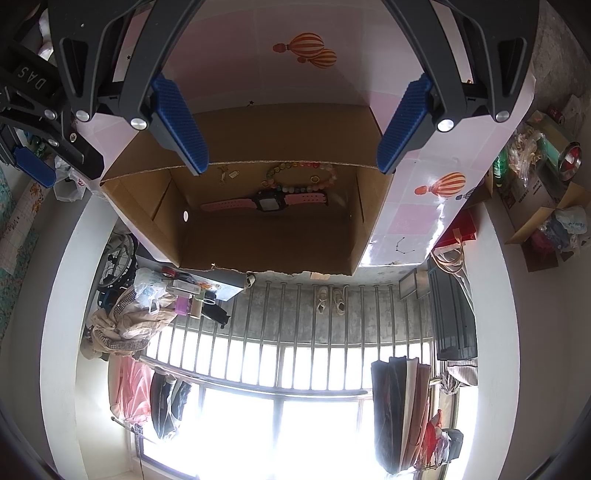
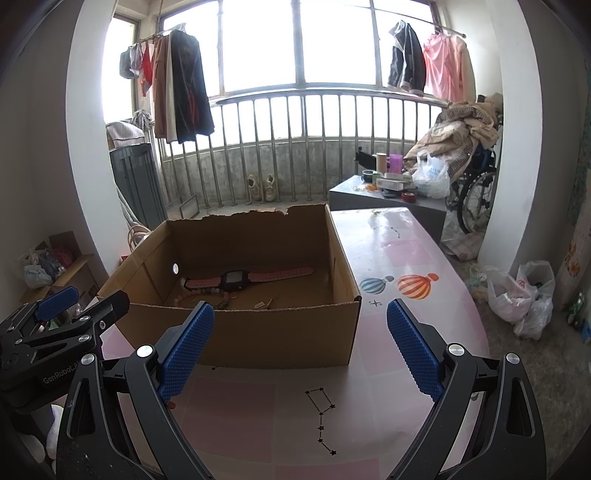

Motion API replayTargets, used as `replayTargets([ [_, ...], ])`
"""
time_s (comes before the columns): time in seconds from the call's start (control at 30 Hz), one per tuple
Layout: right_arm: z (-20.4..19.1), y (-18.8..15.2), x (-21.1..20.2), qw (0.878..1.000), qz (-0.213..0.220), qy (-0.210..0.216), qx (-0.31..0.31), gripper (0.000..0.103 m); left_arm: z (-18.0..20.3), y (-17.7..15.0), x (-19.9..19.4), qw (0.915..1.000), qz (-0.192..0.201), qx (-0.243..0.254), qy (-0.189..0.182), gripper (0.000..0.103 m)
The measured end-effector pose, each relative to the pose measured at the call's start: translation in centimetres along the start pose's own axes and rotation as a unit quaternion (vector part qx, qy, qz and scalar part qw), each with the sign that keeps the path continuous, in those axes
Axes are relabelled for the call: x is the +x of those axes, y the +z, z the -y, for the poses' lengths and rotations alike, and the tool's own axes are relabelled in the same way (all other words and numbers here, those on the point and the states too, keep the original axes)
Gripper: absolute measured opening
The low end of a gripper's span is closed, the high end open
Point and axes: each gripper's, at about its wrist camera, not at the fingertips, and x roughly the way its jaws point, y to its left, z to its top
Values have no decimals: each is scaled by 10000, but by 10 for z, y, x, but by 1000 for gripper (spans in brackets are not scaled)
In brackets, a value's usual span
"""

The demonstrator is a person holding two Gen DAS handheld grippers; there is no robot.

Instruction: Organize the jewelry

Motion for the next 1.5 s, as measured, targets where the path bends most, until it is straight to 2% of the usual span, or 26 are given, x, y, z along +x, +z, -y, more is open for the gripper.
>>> replayTargets([
  [0.73,-23,6,6,9996,-67,225,-129,90,-18,2,-5,9997,28,-163,199,90],
  [1.5,-26,4,6,9997,-85,207,-114,90,-21,-3,-1,9997,-77,-197,146,90],
])
